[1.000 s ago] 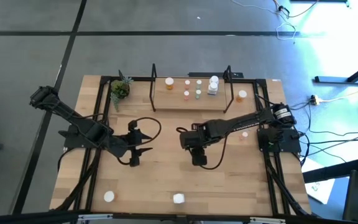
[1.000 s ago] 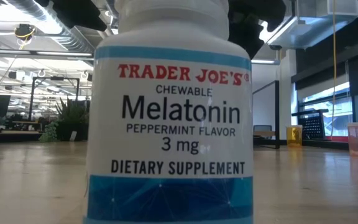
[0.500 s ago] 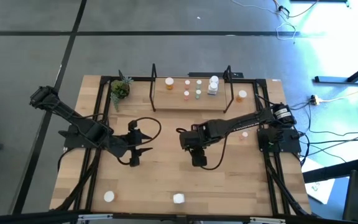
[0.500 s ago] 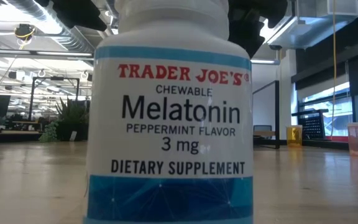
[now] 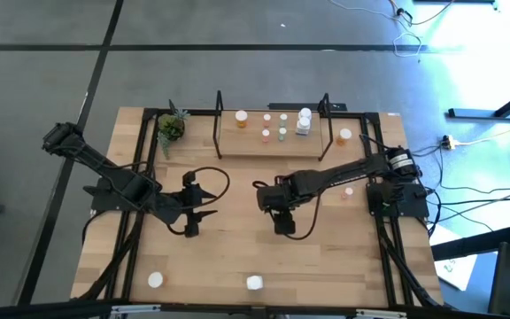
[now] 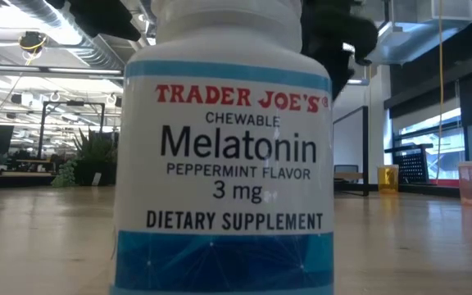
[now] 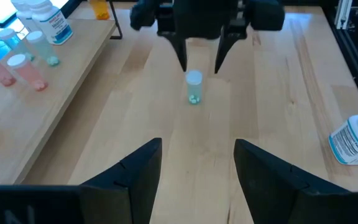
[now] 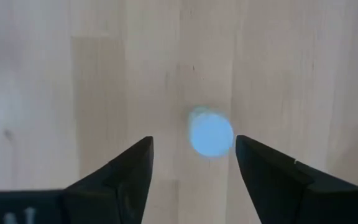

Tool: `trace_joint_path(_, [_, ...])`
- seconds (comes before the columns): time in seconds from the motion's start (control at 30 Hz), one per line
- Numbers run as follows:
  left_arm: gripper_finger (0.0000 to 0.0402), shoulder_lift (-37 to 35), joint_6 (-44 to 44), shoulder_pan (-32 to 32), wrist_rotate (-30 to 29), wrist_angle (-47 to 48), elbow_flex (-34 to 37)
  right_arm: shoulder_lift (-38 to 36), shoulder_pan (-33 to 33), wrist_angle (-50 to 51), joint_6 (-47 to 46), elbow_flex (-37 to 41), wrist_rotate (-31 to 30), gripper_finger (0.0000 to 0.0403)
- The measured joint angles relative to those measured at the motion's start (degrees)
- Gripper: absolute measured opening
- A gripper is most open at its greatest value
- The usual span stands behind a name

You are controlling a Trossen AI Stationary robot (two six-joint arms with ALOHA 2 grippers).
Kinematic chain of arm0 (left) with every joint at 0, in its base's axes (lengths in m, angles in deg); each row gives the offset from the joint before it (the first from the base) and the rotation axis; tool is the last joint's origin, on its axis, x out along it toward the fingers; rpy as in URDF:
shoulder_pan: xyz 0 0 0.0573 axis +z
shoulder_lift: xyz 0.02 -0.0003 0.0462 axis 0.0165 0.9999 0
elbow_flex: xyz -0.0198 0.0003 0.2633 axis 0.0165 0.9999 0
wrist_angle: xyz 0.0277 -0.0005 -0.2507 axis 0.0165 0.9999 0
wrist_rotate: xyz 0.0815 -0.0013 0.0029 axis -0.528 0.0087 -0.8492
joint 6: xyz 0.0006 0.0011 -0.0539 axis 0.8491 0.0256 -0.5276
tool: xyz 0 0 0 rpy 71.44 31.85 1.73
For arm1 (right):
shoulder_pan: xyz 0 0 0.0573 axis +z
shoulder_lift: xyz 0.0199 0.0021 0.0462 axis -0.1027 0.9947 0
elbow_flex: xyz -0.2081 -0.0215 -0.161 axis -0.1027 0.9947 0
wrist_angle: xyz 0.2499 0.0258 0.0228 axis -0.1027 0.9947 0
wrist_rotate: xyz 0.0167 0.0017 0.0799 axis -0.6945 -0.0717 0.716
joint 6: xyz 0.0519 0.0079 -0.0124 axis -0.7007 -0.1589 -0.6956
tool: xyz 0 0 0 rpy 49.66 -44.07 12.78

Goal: Pick and place medicine bottles onto shelf by color
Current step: Put the green pill bottle on the shelf aligned with the green bottles

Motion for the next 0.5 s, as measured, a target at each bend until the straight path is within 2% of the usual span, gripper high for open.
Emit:
trace_joint_path(0.2, [0.0195,0.0,0.0,0.0,0.0,0.0,0.0,0.0,-0.8,-2.9,0.4,2.9,-0.5,0.0233])
trace_joint_path(0.5, [0.0195,0.0,0.0,0.0,0.0,0.0,0.0,0.0,-1.2,-3.6,1.8,3.1,-1.4,0.0233])
